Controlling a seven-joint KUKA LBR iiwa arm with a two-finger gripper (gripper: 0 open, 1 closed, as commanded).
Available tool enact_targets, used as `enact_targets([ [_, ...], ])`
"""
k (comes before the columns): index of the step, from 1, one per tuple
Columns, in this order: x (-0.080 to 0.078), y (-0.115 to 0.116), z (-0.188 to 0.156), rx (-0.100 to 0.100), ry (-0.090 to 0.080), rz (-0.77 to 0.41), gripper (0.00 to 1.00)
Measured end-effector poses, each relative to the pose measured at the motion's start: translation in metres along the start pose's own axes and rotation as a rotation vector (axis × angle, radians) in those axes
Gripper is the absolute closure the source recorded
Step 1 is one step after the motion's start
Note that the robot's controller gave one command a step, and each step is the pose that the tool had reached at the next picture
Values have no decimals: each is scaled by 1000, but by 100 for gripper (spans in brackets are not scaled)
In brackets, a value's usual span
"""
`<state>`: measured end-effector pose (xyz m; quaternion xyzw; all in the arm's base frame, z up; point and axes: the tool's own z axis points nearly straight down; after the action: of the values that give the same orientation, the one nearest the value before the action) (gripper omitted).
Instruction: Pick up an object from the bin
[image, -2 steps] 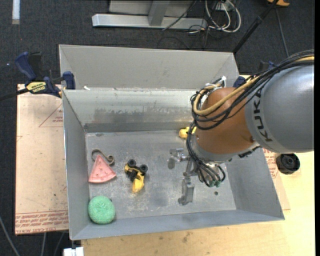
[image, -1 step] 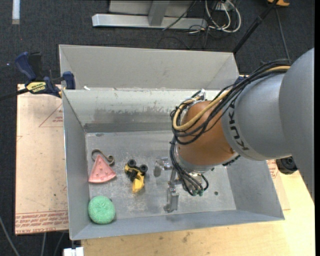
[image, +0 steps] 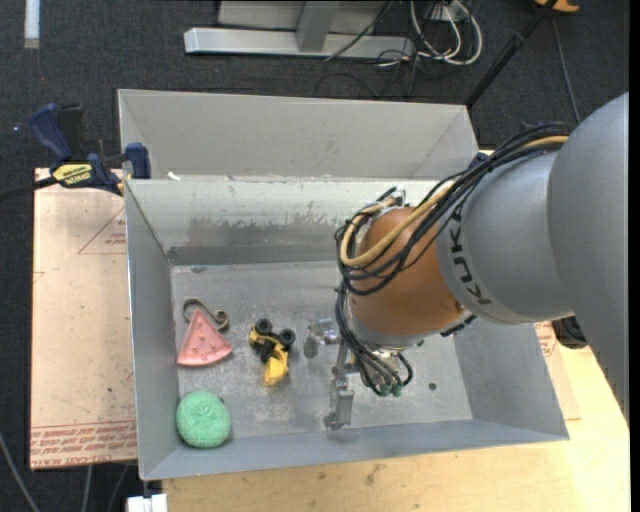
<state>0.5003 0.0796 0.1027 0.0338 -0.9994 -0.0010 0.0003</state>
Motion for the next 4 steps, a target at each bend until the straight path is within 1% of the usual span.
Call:
enact_targets([
  [1,7,-1,18,0,-1,-93,0],
  [2,-36,11,25,1,-1,-128,0],
  [3,-46,29,28,1,-8,-56,0],
  [4,-40,35,28,1,-1,-106,0],
])
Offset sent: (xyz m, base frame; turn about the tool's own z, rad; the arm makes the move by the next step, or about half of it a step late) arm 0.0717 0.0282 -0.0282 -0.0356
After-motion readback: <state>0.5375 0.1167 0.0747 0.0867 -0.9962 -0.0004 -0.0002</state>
